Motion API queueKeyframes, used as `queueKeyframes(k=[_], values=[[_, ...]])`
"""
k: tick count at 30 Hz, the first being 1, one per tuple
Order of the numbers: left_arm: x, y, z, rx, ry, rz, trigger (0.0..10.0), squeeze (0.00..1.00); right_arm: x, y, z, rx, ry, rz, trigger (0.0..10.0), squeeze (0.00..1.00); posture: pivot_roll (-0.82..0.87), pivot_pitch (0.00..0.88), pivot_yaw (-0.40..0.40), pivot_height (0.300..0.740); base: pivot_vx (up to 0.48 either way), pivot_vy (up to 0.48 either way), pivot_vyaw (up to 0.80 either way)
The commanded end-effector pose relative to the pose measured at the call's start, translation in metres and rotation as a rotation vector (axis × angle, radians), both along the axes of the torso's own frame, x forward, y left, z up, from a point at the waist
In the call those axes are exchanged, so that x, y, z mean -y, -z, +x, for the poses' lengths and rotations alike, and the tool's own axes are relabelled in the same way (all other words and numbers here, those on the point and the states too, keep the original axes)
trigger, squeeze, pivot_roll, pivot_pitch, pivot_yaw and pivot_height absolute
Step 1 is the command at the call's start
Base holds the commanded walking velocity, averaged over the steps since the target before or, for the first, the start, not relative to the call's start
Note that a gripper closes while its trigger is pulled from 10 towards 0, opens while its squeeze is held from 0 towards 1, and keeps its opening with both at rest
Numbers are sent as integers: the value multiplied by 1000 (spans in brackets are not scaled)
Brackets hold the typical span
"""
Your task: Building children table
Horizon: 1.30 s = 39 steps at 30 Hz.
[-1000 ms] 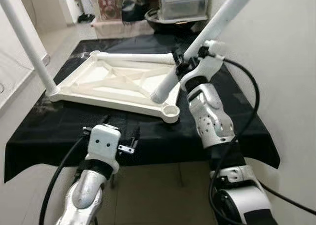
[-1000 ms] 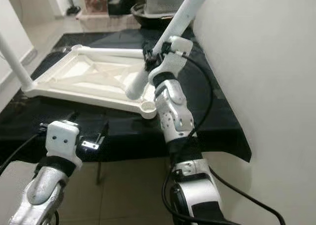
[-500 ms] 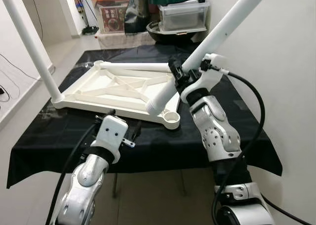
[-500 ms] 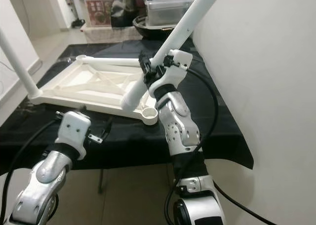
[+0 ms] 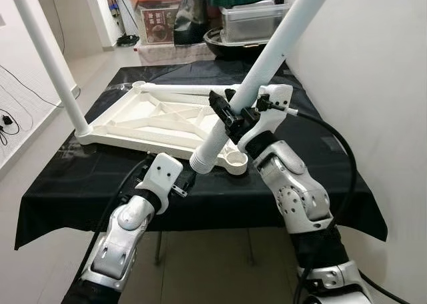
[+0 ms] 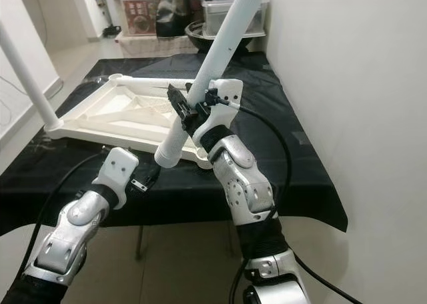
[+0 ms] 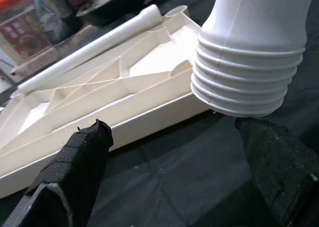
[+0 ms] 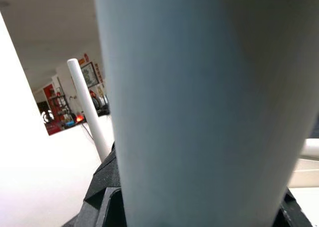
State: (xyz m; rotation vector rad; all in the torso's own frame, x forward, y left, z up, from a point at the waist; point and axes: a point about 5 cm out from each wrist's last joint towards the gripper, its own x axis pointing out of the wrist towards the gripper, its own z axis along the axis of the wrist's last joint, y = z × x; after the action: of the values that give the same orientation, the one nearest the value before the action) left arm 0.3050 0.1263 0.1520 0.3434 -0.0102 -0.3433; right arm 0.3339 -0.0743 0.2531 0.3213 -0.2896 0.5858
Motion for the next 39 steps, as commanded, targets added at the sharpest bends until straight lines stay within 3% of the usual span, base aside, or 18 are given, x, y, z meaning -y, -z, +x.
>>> queueKeyframes(k=[1, 12, 21, 39], values=[[9, -6, 2, 28, 50, -16, 10000, 0, -10, 4, -5, -14, -48, -22, 10000, 0, -47, 17, 42, 740, 0, 0, 0], [29, 7, 0, -31, 161, -26, 10000, 0, -13, 2, -7, -7, -55, -21, 10000, 0, -51, 21, 44, 740, 0, 0, 0], [22, 4, 7, 4, 112, -10, 10000, 0, -15, 2, -12, -3, -101, -37, 10000, 0, -54, 22, 46, 740, 0, 0, 0], [28, 7, 6, 6, 139, -27, 10000, 0, -23, 5, -21, -11, -163, -43, 10000, 0, -58, 24, 43, 740, 0, 0, 0]])
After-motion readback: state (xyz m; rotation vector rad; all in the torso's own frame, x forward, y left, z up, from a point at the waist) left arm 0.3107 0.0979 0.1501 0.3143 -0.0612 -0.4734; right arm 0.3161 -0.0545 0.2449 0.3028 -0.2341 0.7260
